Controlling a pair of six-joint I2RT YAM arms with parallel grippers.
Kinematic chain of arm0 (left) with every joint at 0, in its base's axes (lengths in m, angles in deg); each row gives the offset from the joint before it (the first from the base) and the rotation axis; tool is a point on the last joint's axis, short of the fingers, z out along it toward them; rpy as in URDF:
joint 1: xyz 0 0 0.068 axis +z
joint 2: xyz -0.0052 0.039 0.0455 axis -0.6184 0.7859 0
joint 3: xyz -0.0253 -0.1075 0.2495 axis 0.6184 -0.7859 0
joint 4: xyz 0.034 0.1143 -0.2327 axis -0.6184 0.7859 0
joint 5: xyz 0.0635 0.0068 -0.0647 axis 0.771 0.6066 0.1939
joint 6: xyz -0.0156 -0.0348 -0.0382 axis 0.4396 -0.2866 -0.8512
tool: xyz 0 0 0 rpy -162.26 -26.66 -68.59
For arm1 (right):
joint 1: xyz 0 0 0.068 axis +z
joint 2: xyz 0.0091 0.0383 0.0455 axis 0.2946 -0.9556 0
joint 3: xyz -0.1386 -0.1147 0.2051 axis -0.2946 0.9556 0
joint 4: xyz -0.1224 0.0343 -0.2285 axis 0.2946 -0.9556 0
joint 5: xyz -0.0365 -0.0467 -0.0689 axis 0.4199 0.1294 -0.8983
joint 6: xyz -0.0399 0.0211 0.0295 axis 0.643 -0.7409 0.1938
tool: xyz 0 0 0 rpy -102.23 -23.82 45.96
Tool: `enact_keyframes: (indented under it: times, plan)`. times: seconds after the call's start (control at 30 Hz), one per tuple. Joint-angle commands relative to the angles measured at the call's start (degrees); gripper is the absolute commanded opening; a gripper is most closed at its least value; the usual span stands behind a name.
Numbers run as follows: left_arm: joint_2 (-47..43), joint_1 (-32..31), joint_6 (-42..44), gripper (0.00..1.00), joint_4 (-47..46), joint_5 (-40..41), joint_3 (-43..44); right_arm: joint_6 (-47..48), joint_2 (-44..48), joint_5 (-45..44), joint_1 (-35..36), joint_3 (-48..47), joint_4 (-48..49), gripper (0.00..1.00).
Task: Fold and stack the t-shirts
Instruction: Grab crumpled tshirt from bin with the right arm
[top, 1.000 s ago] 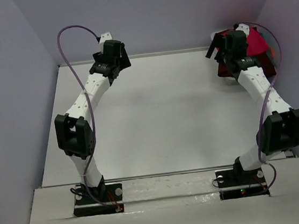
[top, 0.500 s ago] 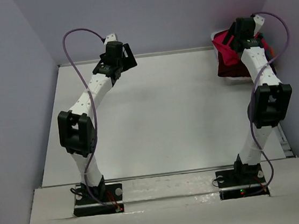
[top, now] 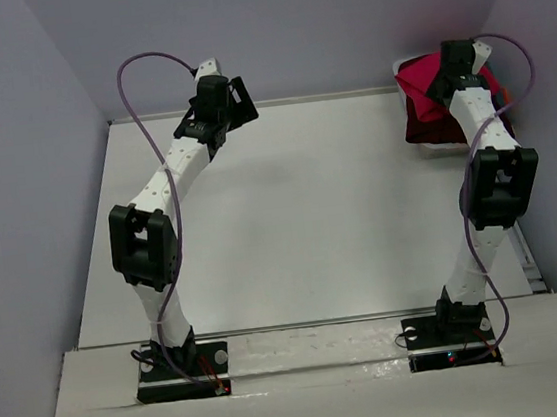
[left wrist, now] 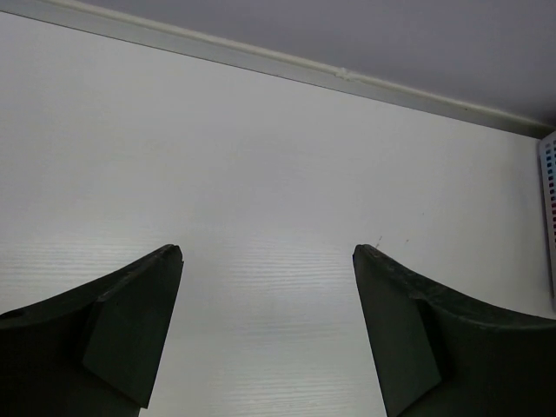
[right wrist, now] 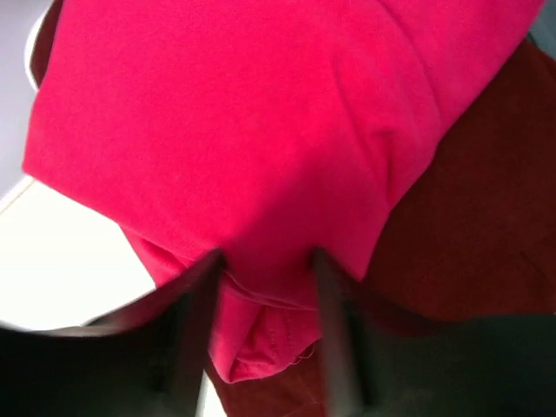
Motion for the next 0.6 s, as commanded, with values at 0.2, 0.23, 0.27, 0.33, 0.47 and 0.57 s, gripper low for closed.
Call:
enact_keyframes:
  times: [0.2, 0.23, 0.27, 0.33, 0.47, 0.57]
  plan:
    - [0.76, -0.06, -0.14, 0.91, -1.78, -1.18, -0.19, -0.85, -0.38, 1.89, -0.27, -4.85, -0.92, 0.21]
    - [0.76, -0.06, -0.06, 0.91, -1.70, -1.26, -0.19, -0.85, -0.21, 2.33, -0.27, -4.32, -0.39, 0.20]
    - [0.76, -0.06, 0.12, 0.91, -1.52, -1.26, -0.19, -1.02, 0.06, 2.85, -0.27, -3.71, -0.21, 0.20]
    - [0.84, -0.06, 0.30, 0.91, -1.26, -0.91, -0.02, -1.29, 0.15, 3.38, -0.27, -3.35, -0.04, 0.08]
    - [0.84, -0.06, 0.12, 0.91, -1.08, -0.73, 0.07, -1.73, 1.02, 6.10, -0.27, -3.09, -0.30, 0.07]
    - [0.93, -0.06, -0.05, 0.91, -0.99, -0.91, -0.10, -1.64, 2.51, 9.96, -0.27, -2.91, -0.83, 0.07]
